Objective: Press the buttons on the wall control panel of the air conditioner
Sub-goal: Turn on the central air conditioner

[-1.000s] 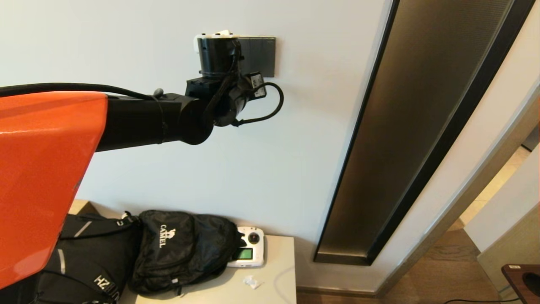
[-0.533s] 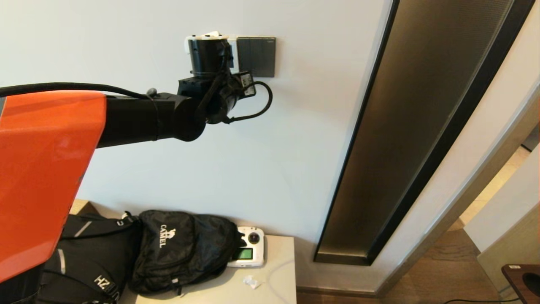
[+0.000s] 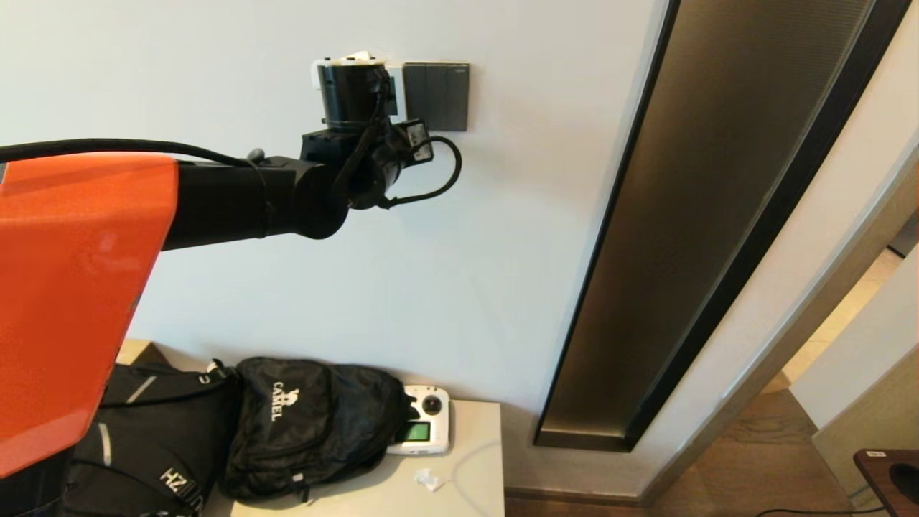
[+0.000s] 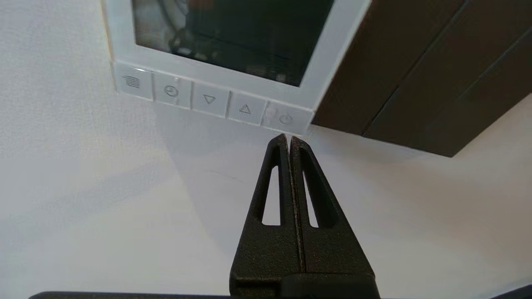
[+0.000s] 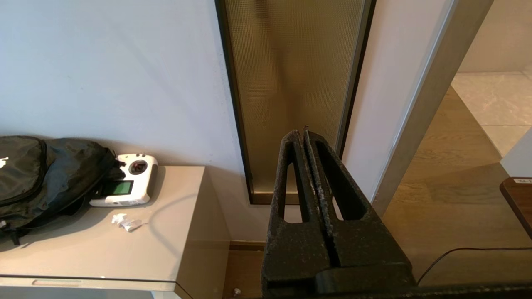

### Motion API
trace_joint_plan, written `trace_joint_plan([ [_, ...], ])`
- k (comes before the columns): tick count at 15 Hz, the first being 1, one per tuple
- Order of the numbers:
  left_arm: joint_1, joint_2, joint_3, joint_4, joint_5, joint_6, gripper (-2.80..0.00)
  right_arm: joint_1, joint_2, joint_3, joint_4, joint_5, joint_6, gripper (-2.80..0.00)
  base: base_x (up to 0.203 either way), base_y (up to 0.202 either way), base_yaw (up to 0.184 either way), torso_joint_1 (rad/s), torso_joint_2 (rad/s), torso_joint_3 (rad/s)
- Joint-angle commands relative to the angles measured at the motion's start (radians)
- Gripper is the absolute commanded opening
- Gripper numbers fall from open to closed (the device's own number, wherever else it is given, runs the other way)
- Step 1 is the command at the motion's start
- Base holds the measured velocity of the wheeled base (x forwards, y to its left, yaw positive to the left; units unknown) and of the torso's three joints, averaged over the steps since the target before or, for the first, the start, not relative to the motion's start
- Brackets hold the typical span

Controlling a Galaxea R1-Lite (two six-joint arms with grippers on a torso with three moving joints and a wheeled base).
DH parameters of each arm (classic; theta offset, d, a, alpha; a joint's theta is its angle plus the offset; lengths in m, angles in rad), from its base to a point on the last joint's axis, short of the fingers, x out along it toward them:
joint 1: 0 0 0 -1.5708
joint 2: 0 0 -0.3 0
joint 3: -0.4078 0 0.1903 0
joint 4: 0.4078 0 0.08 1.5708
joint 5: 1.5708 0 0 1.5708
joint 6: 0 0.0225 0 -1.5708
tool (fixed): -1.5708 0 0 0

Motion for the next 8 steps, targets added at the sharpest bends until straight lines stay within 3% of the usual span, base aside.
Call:
trace_joint_plan([
  [1, 0.002, 0.008, -0.001, -0.003, 0.002, -0.001, -2.8, 0.0, 0.0, 0.0, 0.0, 0.0, 0.0, -2.8, 0.0, 0.0, 0.0, 0.0, 0.0, 0.0],
  [8, 0.017, 0.008, -0.006, 0.003, -0.009, 0.001, -2.8, 0.0, 0.0, 0.0, 0.0, 0.0, -0.003, -2.8, 0.0, 0.0, 0.0, 0.0, 0.0, 0.0],
])
